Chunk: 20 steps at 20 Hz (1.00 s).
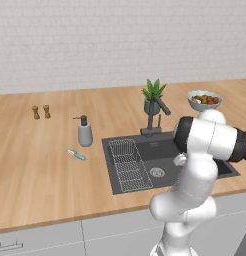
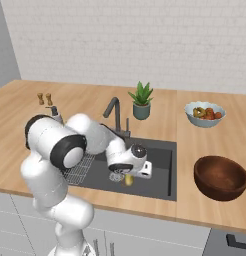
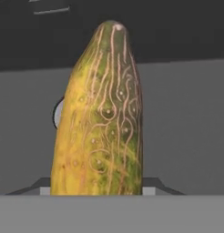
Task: Pick the cucumber from the sink and place it in the bowl. Then pick the bowl and place it in the microwave. Then close the microwave door and press the start button.
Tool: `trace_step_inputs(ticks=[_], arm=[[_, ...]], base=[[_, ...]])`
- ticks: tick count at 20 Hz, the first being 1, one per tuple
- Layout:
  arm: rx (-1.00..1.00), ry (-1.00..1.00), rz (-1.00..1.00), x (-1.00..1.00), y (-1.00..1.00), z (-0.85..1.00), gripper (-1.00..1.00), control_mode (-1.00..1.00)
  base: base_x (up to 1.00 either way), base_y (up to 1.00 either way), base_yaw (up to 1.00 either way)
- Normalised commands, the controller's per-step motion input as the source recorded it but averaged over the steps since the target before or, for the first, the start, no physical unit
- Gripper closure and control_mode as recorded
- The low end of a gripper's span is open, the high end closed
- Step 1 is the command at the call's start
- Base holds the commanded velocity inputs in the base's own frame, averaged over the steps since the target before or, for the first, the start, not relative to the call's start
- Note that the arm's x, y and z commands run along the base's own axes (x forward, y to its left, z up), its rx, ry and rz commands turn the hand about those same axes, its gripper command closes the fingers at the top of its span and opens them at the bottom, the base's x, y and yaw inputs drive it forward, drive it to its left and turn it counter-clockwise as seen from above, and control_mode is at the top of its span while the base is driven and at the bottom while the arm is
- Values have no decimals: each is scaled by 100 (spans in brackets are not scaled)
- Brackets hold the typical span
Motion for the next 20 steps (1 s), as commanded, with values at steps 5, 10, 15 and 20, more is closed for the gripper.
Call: trace_step_inputs(ticks=[5,10,15,20], arm=[[0,-18,-2,-74,-48,100,100,-100],[0,-13,-8,-35,-45,100,100,-100],[0,-5,-7,-37,-52,100,100,-100],[0,3,-14,-62,-43,100,100,-100]], base=[[0,0,0],[0,0,0],[0,0,0],[0,0,0]])
